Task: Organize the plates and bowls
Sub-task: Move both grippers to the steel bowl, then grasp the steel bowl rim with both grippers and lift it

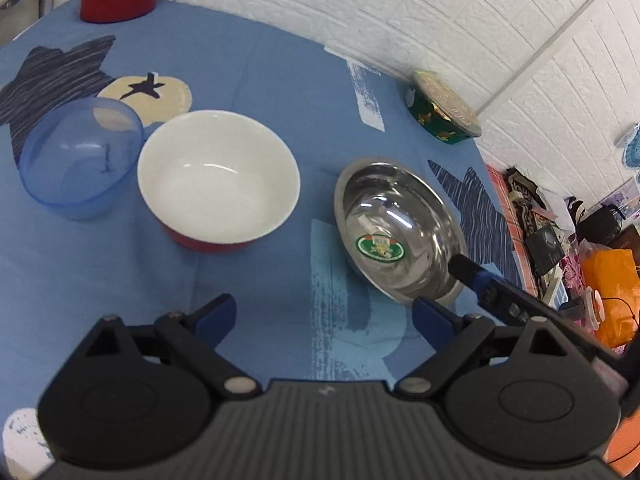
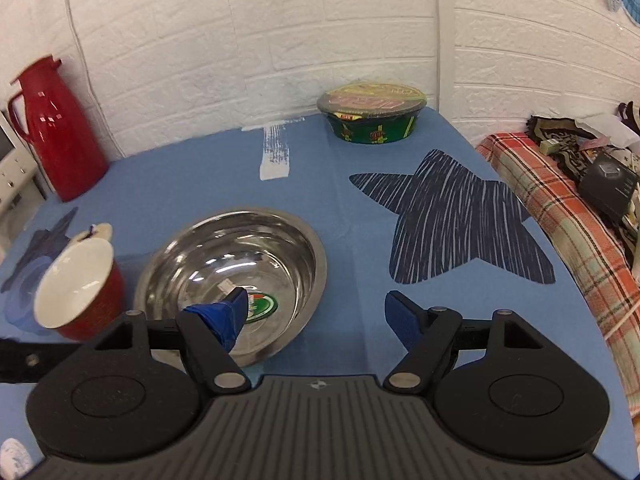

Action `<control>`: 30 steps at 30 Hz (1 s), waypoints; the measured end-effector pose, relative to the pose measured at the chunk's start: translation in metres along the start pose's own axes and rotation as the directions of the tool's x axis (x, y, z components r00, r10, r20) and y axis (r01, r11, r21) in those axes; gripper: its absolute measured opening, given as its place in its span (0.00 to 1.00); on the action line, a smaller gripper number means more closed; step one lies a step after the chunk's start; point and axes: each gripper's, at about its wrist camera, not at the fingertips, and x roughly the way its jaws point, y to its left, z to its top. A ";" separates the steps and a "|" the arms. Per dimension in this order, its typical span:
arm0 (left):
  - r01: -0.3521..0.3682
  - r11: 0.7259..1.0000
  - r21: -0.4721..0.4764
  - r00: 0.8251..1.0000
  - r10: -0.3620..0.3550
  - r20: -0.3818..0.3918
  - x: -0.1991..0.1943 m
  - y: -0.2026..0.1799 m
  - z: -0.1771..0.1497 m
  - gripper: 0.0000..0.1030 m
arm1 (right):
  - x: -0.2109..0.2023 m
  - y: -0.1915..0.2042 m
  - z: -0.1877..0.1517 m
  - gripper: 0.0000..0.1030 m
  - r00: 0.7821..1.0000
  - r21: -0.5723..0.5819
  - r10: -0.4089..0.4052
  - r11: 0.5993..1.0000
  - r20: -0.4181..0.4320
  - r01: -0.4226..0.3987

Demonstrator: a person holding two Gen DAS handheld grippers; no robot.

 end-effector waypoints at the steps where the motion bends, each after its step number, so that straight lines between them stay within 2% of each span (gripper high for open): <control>1: -0.008 1.000 0.009 1.000 0.008 0.005 -0.002 0.004 -0.001 0.91 | 0.010 0.003 0.001 0.60 1.000 -0.021 -0.012 1.000 -0.019 0.011; 5: -0.050 0.998 0.026 0.998 0.049 0.050 -0.016 0.020 -0.003 0.91 | 0.042 0.014 0.001 0.59 0.989 -0.100 -0.053 0.994 -0.137 0.039; 6: -0.052 0.998 0.025 0.997 0.051 0.055 -0.019 0.022 -0.003 0.91 | 0.040 0.015 0.000 0.60 0.990 -0.105 -0.055 0.994 -0.127 0.042; 9: -0.043 0.998 0.036 0.998 0.041 0.055 -0.025 0.025 -0.004 0.91 | 0.032 0.018 -0.004 0.60 0.983 -0.121 -0.061 0.992 -0.171 0.041; 13: -0.019 0.998 0.054 0.999 0.017 0.039 -0.030 0.023 -0.014 0.91 | 0.014 0.022 -0.019 0.60 0.967 -0.144 -0.019 0.989 -0.253 -0.019; 17: -0.003 0.997 0.073 1.000 0.001 0.030 -0.039 0.024 -0.029 0.91 | -0.017 0.028 -0.049 0.60 0.956 -0.174 0.012 0.982 -0.293 -0.066; 19: 0.007 0.997 0.078 1.000 -0.008 0.021 -0.042 0.024 -0.037 0.91 | -0.035 0.031 -0.064 0.60 0.958 -0.183 0.038 0.979 -0.285 -0.093; 20: 0.011 0.996 0.084 1.000 -0.012 0.015 -0.043 0.024 -0.040 0.91 | -0.044 0.029 -0.067 0.60 0.966 -0.167 0.049 0.982 -0.253 -0.094; 22: 0.007 0.996 0.093 1.000 -0.007 0.003 -0.041 0.020 -0.045 0.91 | -0.057 0.026 -0.067 0.60 0.982 -0.117 0.044 0.991 -0.182 -0.066; 24: 0.012 0.995 0.104 1.000 -0.011 -0.011 -0.036 0.014 -0.047 0.91 | -0.058 0.022 -0.065 0.60 0.989 -0.080 0.023 0.996 -0.144 -0.035; 30: -0.016 0.988 0.154 0.999 0.020 -0.024 -0.003 -0.014 -0.042 0.91 | -0.034 0.026 -0.067 0.61 0.987 -0.095 0.001 0.995 -0.160 -0.017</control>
